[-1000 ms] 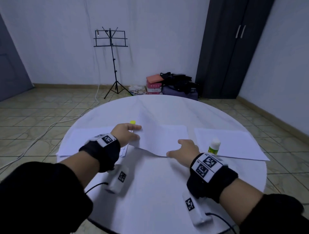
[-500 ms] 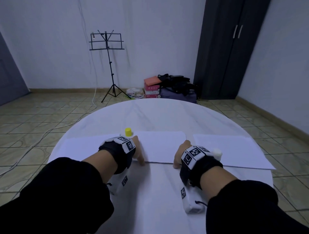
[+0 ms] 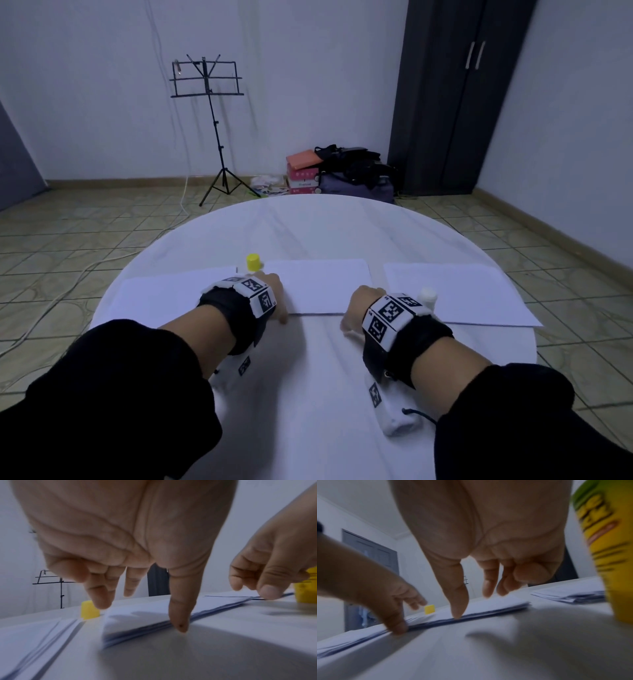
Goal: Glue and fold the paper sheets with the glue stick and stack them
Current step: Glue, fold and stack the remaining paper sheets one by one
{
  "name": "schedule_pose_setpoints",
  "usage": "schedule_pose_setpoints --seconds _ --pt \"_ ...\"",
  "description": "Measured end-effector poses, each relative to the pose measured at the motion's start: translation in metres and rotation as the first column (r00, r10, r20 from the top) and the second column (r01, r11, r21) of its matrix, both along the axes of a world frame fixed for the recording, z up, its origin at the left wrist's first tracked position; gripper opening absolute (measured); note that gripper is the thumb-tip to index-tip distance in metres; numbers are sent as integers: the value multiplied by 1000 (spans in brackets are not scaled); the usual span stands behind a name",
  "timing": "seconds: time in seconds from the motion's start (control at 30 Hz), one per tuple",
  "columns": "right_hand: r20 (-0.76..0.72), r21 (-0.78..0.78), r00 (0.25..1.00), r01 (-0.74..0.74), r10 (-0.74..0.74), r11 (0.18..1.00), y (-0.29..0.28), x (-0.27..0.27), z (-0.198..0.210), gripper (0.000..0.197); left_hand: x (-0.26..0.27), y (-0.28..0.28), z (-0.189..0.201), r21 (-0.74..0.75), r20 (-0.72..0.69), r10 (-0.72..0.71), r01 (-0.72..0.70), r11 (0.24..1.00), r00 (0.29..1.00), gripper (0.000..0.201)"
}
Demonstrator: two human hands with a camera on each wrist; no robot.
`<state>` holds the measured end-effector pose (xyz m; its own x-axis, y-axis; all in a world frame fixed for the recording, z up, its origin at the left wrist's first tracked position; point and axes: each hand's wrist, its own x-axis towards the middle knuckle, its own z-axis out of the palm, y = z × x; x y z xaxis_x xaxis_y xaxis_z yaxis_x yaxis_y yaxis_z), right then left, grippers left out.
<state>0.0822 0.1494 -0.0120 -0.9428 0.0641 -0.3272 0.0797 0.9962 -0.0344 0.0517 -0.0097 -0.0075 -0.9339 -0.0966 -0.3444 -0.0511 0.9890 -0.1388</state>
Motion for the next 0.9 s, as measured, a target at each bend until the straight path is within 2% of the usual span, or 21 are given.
schedule_pose_setpoints --seconds 0.07,0.17,0.27,0.33,0.47,0.53,0.63,0.67,0.73,0.83,0.9 --pt "32 -63 998 -51 53 997 6 9 -1 40 4 5 -1 -17 -67 -50 49 999 996 65" --pt "98 -130 985 -130 143 983 22 29 3 39 12 26 3 -8 -44 -129 129 992 991 74" --pt "178 21 968 -183 176 983 34 43 -1 27 11 51 1 36 -52 -204 206 978 978 75" --pt "213 121 955 -234 204 965 49 47 -7 39 11 67 3 41 -56 -258 260 965 965 74" --pt "242 62 954 -198 177 978 95 49 -5 27 1 95 7 64 -68 -316 320 945 946 71" --pt "271 103 953 -168 135 980 117 47 1 20 -9 105 6 73 -93 -337 344 936 937 68" --pt "199 95 976 -112 91 989 143 36 14 7 -27 123 6 82 -123 -369 380 921 921 68" --pt "156 77 984 -100 87 992 152 29 16 12 -33 129 5 89 -128 -370 382 920 920 68" --pt "100 111 992 -92 81 989 165 16 19 37 -44 142 3 110 -128 -354 368 923 927 72" --pt "146 204 978 -179 151 962 174 2 15 27 -54 160 -1 159 -120 -300 316 935 947 87" --pt "187 196 971 -188 151 963 175 -4 9 36 -59 169 -4 178 -111 -269 285 942 957 95"
